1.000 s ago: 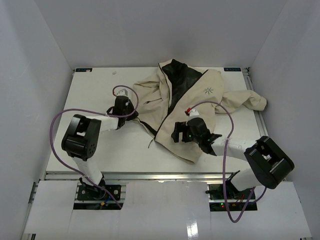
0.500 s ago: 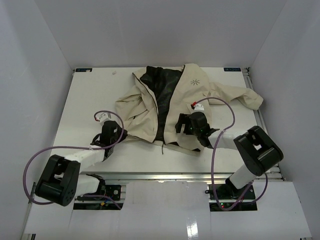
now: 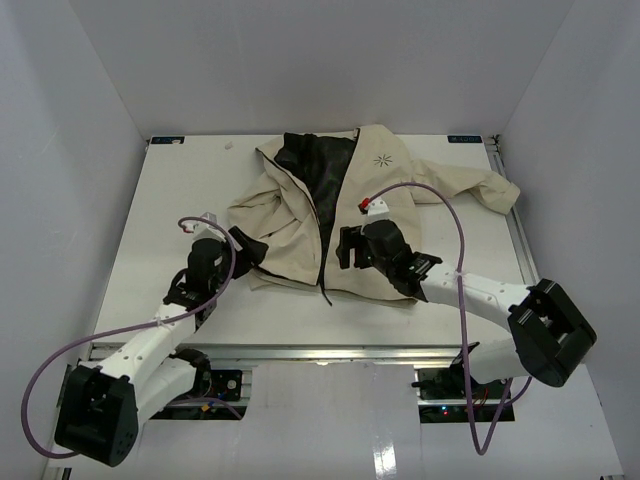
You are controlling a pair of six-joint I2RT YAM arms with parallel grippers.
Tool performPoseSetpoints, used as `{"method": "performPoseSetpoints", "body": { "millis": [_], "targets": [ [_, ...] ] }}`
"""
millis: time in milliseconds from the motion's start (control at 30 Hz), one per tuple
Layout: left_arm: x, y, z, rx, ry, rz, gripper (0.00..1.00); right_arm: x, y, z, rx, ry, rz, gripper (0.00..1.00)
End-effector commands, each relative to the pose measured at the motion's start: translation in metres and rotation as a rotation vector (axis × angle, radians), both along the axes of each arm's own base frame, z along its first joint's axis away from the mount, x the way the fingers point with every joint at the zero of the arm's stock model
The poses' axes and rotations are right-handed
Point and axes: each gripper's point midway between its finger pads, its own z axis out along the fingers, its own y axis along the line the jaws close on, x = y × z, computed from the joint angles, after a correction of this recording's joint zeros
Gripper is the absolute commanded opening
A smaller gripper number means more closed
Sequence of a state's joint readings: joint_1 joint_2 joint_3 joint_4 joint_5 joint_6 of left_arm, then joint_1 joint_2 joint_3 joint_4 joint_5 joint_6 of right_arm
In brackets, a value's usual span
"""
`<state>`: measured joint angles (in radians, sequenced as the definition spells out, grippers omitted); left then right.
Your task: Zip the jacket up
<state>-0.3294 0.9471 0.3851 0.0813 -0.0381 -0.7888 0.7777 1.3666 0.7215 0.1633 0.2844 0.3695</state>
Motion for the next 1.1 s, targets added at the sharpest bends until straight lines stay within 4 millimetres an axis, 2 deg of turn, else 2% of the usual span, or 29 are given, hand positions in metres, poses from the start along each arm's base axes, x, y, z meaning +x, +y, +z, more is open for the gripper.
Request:
{"method": "performPoseSetpoints", "body": {
  "millis": [0, 67, 167, 333, 400, 533, 600, 667, 733, 867, 1067],
  "targets": [
    [-0.013, -0.022, 0.036, -0.026, -0.073, -0.167, 0.82, -0.01, 0.024, 0.002, -0.043, 0.01, 0.034, 0.77],
    [-0.021, -0.028, 0.046, -0.041, -0.107, -0.225, 0.82, -0.016, 0.025, -0.013, -0.076, 0.063, 0.012, 0.77],
    [-0.025, -0.034, 0.05, -0.046, -0.123, -0.27, 0.82, -0.025, 0.029, -0.034, -0.099, 0.095, 0.017, 0.78],
    [-0.025, -0.037, 0.044, -0.035, -0.101, -0.293, 0.82, -0.033, 0.044, -0.058, -0.148, 0.124, 0.045, 0.79],
    [-0.024, -0.039, 0.042, -0.041, -0.092, -0.298, 0.82, -0.035, 0.048, -0.074, -0.195, 0.149, 0.052, 0.74],
    [-0.024, -0.043, 0.044, -0.063, -0.099, -0.315, 0.82, -0.038, 0.045, -0.086, -0.254, 0.16, 0.034, 0.52],
    [-0.025, -0.046, 0.048, -0.076, -0.12, -0.336, 0.81, -0.039, 0.044, -0.086, -0.248, 0.154, 0.029, 0.4],
    [-0.026, -0.051, 0.053, -0.087, -0.135, -0.363, 0.8, -0.039, 0.04, -0.079, -0.234, 0.135, 0.019, 0.27],
    [-0.024, -0.055, 0.055, -0.092, -0.135, -0.383, 0.8, -0.038, 0.041, -0.069, -0.208, 0.111, 0.021, 0.19],
    [-0.023, -0.065, 0.048, -0.117, -0.101, -0.435, 0.8, -0.038, 0.039, -0.053, -0.162, 0.074, 0.019, 0.18],
    [-0.027, -0.072, 0.032, -0.144, -0.076, -0.474, 0.8, -0.041, 0.043, -0.051, -0.142, 0.063, 0.055, 0.22]
  ]
}}
